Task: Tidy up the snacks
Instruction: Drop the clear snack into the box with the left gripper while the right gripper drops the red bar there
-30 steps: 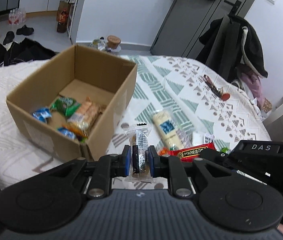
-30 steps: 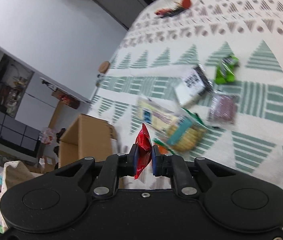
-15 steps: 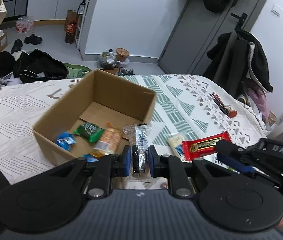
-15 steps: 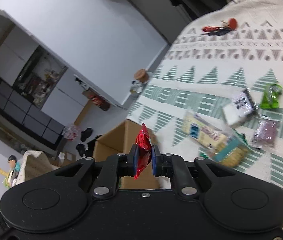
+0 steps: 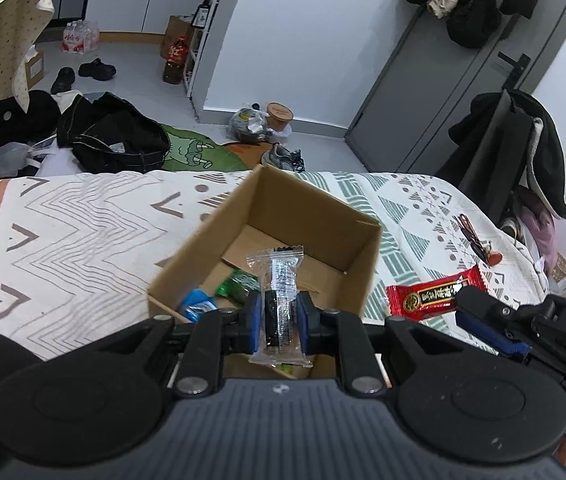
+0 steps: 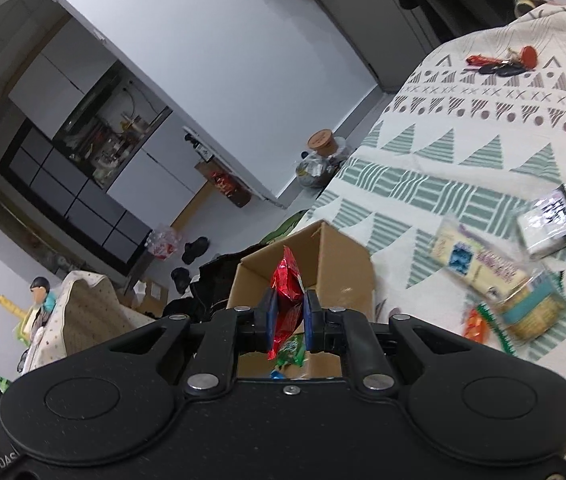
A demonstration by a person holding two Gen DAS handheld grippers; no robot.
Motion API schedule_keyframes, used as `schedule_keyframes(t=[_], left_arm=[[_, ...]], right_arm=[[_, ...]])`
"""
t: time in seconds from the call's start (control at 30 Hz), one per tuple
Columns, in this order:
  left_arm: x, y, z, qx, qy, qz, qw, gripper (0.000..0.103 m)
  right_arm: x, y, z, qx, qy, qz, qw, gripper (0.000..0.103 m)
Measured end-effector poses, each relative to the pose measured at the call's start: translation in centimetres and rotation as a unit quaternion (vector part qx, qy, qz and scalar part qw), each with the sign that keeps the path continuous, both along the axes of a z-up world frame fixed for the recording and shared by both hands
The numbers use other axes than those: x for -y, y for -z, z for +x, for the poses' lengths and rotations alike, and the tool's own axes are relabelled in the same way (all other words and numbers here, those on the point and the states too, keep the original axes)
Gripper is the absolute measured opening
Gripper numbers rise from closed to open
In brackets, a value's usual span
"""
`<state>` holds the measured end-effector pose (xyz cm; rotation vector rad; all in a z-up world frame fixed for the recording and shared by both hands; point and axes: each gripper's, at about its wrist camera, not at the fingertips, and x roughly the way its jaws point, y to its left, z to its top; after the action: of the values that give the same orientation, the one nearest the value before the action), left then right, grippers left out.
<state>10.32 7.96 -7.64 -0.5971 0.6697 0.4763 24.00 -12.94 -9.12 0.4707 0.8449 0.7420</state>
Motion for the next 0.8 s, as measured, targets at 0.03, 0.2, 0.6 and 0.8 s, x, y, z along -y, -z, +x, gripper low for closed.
schedule_keyframes(t=[0.03, 0.2, 0.6, 0.8], left_arm=[[-0.4, 0.0, -0.1, 0.001, -0.001, -0.002, 1.0000, 0.017], [-2.2, 0.3, -0.5, 0.002, -0.004, -0.014, 0.9999, 0.017], [-5.2, 0.8, -0.2, -0.008, -0.001, -0.027, 0.9996, 0.017], [-5.9, 0.6, 0.8, -0.013, 0.006, -0.025, 0.9996, 0.017]], right_arm=[[-0.4, 0.0, -0.1, 0.000, -0.003, -0.001, 1.000, 0.013], [-2.5, 0.1, -0.9, 0.006, -0.018, -0.014, 1.000, 0.013], [-7.0, 1.4, -1.2, -0.012, -0.045, -0.040, 0.998, 0.021], [-7.2, 1.7, -1.0, -0.018, -0.038, -0.059, 0.997, 0.051]])
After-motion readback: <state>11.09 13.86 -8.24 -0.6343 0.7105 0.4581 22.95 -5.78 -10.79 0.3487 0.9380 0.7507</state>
